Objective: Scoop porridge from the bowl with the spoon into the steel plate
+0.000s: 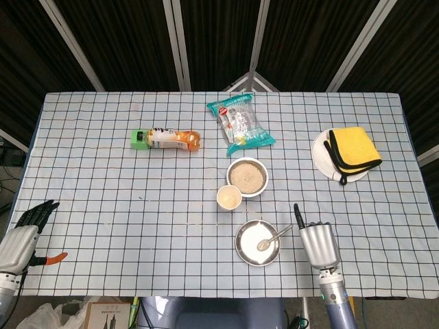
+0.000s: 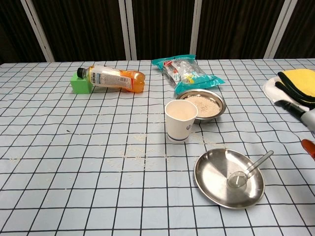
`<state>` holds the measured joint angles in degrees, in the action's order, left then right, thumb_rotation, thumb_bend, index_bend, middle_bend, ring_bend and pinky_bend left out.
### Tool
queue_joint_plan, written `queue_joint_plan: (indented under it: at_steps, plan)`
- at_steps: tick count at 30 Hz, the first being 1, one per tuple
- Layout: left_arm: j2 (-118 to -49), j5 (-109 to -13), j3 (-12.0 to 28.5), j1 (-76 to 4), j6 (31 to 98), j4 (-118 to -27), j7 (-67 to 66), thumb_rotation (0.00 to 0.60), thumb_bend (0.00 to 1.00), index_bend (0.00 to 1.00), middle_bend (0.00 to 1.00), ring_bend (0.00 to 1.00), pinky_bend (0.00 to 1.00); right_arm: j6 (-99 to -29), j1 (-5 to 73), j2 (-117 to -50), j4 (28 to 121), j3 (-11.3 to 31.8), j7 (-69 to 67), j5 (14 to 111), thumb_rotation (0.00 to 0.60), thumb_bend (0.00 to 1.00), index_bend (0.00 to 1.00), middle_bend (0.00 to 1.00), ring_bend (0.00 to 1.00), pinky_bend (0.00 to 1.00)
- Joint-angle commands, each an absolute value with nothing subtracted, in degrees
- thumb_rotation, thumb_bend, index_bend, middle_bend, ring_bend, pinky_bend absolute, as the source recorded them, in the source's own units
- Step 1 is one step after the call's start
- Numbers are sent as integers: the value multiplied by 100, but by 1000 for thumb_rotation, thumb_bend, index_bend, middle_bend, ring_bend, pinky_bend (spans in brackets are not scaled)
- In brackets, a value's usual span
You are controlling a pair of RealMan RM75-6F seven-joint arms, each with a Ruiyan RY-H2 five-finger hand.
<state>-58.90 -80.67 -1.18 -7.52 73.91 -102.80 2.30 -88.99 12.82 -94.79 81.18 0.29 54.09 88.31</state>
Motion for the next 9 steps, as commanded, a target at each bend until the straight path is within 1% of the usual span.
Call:
queue_joint_plan:
  at_steps: [1, 3, 5, 6, 9]
  plan:
    - [-5948, -8232, -126, -731, 7536, -10150, 71, 600, 0, 0, 0, 0, 0, -9176, 1050, -8839, 8577, 96, 4599, 8805, 600, 357, 0, 378, 404, 640]
    - [-6025, -8373, -128, -700, 7688, -10042, -62, 600, 0, 0, 0, 0, 0, -9159, 946, -8467, 8840, 62, 4098, 8706, 600, 313, 0, 154, 168, 452]
    - [-6100, -8485, -134, -667, 7820, -9939, -185, 600, 0, 0, 0, 0, 0, -9136, 848, -8137, 9077, 28, 3656, 8616, 600, 284, 0, 30, 35, 303]
    - [-6138, -8539, -140, -648, 7884, -9885, -246, 600, 0, 0, 0, 0, 0, -9107, 785, -7953, 9220, -2, 3437, 8539, 600, 269, 0, 1, 3, 236]
    - [-6226, -8617, -142, -591, 8038, -9760, -389, 600, 0, 0, 0, 0, 0, -8983, 646, -7417, 9664, -109, 2836, 8402, 600, 250, 0, 0, 0, 150]
